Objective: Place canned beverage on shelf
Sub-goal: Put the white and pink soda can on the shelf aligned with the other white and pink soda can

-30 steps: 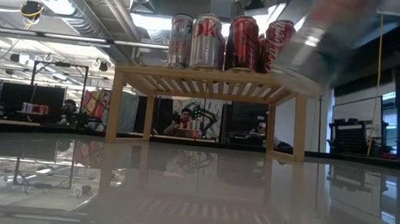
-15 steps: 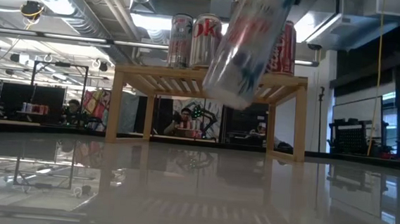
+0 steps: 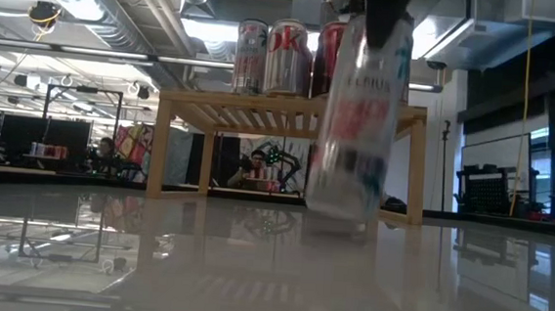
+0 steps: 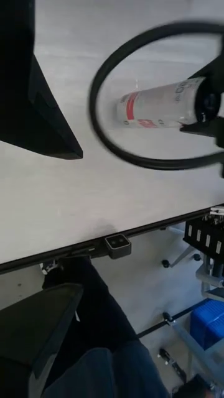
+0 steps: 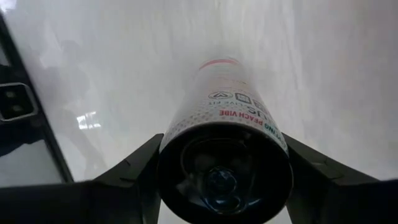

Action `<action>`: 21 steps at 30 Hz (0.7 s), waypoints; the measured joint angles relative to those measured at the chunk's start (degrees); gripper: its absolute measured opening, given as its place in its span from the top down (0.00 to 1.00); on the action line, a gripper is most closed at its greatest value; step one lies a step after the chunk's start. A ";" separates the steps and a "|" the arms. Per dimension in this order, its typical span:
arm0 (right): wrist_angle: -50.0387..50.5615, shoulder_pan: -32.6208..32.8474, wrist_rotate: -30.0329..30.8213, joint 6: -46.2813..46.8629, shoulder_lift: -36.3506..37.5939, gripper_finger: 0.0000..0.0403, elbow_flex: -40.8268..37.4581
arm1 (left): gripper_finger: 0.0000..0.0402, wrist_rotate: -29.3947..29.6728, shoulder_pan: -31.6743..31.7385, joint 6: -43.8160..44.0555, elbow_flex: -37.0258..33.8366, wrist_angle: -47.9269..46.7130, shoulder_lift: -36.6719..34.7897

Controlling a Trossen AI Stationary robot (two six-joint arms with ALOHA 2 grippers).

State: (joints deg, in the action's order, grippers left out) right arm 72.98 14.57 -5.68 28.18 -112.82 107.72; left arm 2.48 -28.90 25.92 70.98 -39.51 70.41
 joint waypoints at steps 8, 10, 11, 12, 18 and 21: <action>-1.07 0.02 -1.43 -1.28 -2.46 0.43 0.02 | 0.17 0.00 -0.20 0.22 0.00 0.11 0.00; -1.68 0.02 -1.46 -1.50 -2.49 0.43 0.02 | 0.17 0.00 -0.20 1.03 0.00 0.23 0.00; -2.22 0.02 -1.45 -1.50 -2.53 0.41 0.02 | 0.17 -0.04 -0.20 1.43 0.00 0.24 0.00; -2.77 0.02 -1.42 -1.51 -2.53 0.38 0.02 | 0.17 -0.07 -0.20 2.08 0.00 0.26 0.00; -3.67 0.02 -1.19 -2.58 -2.59 0.19 0.00 | 0.17 -0.11 -0.16 2.20 0.00 0.40 0.00; -5.21 0.02 -0.56 -2.68 -2.59 0.13 0.00 | 0.17 -0.13 -0.16 2.16 0.00 0.55 0.02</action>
State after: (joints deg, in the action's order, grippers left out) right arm 67.77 14.59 -6.24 25.51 -115.42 107.72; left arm 2.35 -29.06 28.08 70.98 -38.96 70.43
